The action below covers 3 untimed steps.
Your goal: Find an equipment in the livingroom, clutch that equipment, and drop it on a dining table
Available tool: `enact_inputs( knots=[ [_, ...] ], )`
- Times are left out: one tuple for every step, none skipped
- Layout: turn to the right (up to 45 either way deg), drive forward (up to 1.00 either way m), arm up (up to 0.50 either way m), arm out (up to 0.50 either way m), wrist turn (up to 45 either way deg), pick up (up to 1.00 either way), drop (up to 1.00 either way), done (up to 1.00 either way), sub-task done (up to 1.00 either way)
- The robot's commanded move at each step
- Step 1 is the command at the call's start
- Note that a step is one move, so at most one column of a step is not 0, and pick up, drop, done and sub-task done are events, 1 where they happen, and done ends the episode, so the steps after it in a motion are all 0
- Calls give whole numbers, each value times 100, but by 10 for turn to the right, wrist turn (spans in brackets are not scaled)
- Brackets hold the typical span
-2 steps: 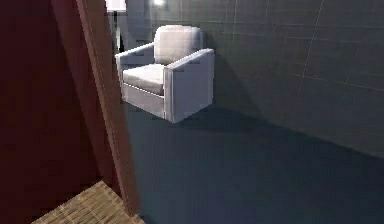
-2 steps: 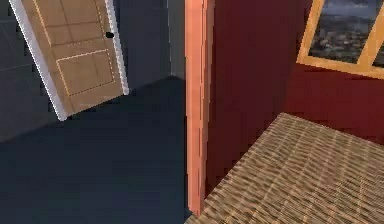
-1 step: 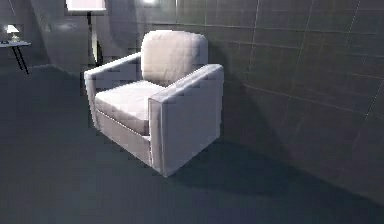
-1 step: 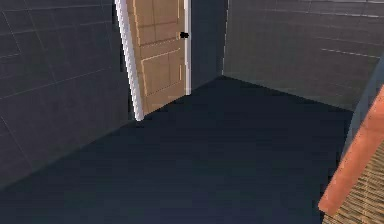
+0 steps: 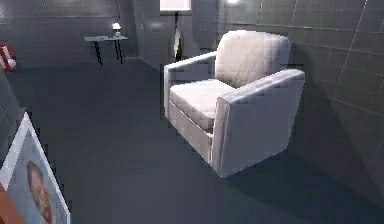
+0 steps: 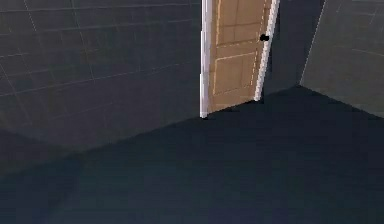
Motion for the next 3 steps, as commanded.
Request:
enact_inputs(
  knots=[
    [0,50,0,0,0,0,0,0,0],
    [-270,0,0,0,0,0,0,0,0],
    [0,75,0,0,0,0,0,0,0]
  ],
)
